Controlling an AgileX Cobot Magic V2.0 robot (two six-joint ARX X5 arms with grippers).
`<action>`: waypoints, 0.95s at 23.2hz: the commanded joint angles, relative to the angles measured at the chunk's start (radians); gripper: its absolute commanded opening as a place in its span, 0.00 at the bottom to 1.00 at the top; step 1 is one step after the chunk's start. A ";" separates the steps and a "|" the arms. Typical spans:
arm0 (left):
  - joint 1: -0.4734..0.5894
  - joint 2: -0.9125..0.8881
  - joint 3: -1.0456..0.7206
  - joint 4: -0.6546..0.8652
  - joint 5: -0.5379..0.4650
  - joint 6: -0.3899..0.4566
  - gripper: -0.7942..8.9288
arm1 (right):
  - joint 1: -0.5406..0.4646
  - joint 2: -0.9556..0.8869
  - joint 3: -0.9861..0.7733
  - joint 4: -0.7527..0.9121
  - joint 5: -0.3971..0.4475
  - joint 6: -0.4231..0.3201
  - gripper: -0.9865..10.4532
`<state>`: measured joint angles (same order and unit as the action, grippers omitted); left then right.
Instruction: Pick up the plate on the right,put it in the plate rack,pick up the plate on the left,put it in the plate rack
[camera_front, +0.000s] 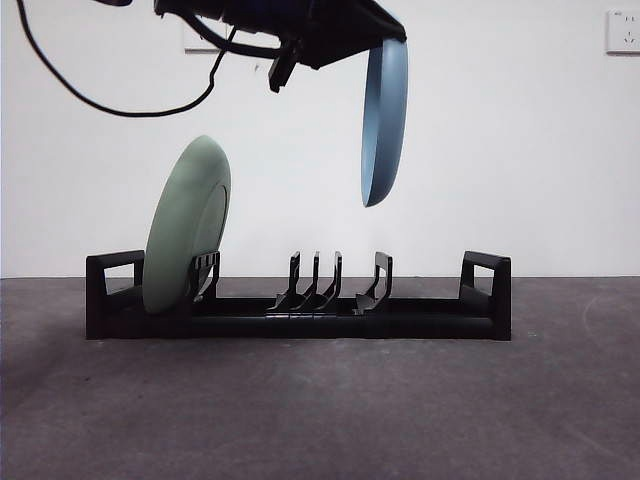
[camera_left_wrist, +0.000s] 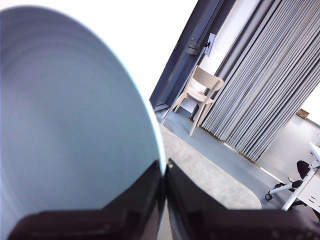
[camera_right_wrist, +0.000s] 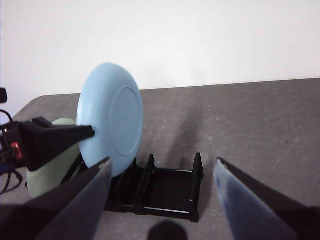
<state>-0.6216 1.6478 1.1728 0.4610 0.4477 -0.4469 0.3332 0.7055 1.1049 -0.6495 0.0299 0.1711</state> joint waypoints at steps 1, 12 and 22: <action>0.010 0.028 0.006 0.002 0.000 0.006 0.07 | 0.001 0.001 -0.001 -0.002 0.003 -0.005 0.39; 0.019 0.115 0.006 -0.026 -0.002 0.015 0.07 | 0.001 0.008 -0.001 -0.003 0.003 -0.005 0.39; 0.013 0.128 0.006 -0.138 -0.027 0.139 0.07 | 0.001 0.038 -0.001 -0.003 0.003 -0.008 0.39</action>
<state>-0.6052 1.7699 1.1809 0.3176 0.4267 -0.3565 0.3332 0.7399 1.1049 -0.6575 0.0299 0.1707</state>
